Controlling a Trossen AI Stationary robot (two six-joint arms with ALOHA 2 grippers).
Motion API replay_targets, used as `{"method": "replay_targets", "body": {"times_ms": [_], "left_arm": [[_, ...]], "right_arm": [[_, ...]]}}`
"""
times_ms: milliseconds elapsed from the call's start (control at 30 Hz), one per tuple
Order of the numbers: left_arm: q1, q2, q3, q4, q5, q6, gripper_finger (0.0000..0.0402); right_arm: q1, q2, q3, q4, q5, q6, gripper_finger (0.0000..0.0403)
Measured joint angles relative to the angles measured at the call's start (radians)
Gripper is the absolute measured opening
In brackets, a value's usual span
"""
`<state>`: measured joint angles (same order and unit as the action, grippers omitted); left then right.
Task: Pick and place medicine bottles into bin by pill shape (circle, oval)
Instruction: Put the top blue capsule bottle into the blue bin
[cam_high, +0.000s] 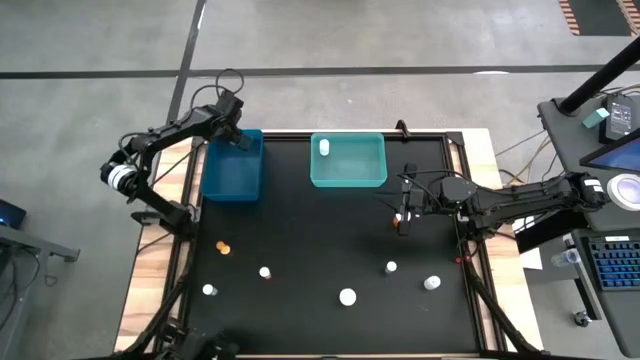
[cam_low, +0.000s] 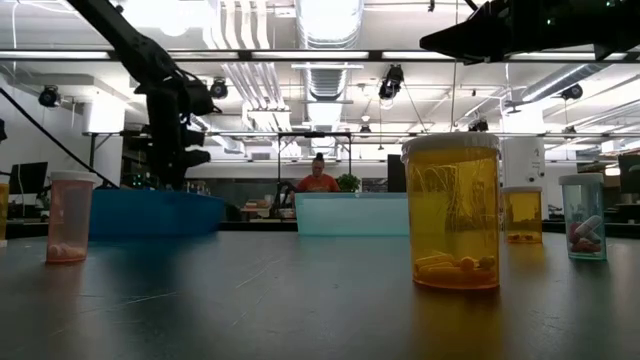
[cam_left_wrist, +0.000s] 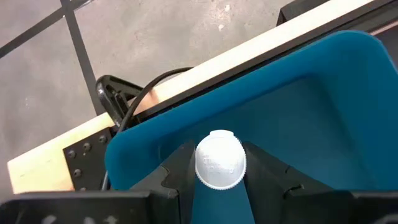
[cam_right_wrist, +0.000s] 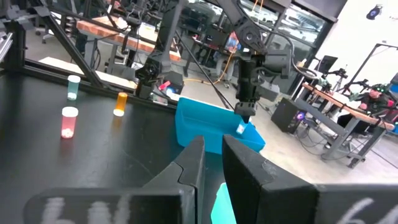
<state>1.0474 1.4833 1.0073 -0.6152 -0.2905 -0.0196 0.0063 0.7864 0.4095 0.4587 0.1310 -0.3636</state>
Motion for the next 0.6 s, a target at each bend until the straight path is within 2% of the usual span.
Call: {"method": "replay_targets", "body": {"times_ms": [600], "left_arm": [[-0.007,0.047,-0.001,0.065,0.006,-0.024,0.0092]], "right_arm": [[0.000,0.000,0.000,0.001,0.000,-0.015,0.0048]]}}
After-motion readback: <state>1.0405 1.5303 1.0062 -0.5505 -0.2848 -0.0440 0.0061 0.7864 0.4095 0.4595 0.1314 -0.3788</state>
